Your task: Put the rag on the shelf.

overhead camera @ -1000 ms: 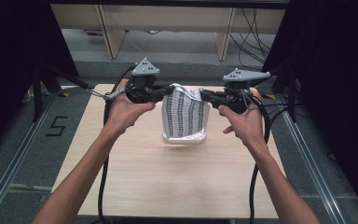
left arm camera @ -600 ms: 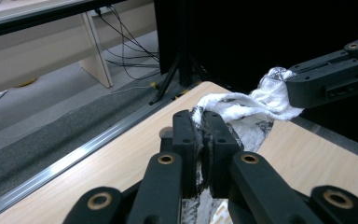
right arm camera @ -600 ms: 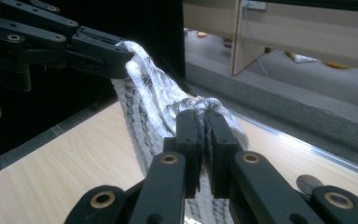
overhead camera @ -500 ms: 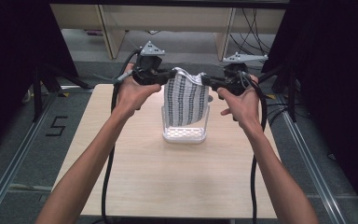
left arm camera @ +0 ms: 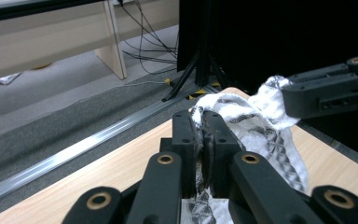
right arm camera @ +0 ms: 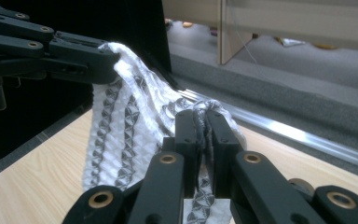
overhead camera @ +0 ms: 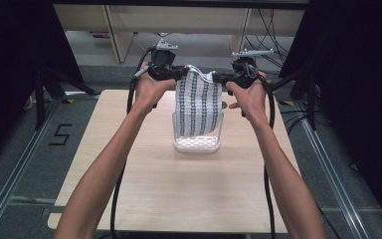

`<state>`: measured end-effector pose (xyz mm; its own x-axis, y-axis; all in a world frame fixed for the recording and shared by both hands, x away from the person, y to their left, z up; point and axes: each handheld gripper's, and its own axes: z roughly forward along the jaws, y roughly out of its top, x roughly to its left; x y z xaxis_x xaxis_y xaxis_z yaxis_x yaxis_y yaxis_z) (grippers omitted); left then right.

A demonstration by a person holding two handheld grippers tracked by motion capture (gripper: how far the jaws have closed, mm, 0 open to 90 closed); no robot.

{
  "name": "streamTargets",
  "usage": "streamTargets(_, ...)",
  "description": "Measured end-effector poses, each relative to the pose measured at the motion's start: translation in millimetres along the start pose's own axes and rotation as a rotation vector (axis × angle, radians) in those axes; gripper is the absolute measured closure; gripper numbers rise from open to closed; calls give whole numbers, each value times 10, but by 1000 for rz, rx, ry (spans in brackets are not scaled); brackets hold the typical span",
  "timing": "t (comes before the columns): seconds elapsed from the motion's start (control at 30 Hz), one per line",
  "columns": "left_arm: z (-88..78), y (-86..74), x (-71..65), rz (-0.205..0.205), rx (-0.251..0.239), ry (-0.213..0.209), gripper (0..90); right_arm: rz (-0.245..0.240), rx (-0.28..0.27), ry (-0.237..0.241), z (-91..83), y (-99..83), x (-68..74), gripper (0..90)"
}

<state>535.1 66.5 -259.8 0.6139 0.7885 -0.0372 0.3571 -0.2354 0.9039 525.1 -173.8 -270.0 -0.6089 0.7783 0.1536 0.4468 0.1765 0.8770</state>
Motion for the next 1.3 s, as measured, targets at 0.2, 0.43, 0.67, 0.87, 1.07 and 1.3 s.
streamTargets(0.2,173,-50,51,-25,28,2,832,43,33,-13,197,-48,-111,848)
streamTargets(0.43,328,-148,120,-61,59,0,788,50,69,-53,366,-120,-178,827)
streamTargets(0.67,421,-253,150,-79,100,9,760,72,102,-73,463,-217,-190,818)
streamTargets(0.87,488,-315,188,-94,124,24,750,75,125,-83,525,-270,-209,791)
streamTargets(1.07,569,-399,197,-96,204,14,621,78,142,-102,578,-319,-215,693)
streamTargets(1.3,550,-400,197,-88,222,31,519,103,162,-100,557,-325,-207,662)
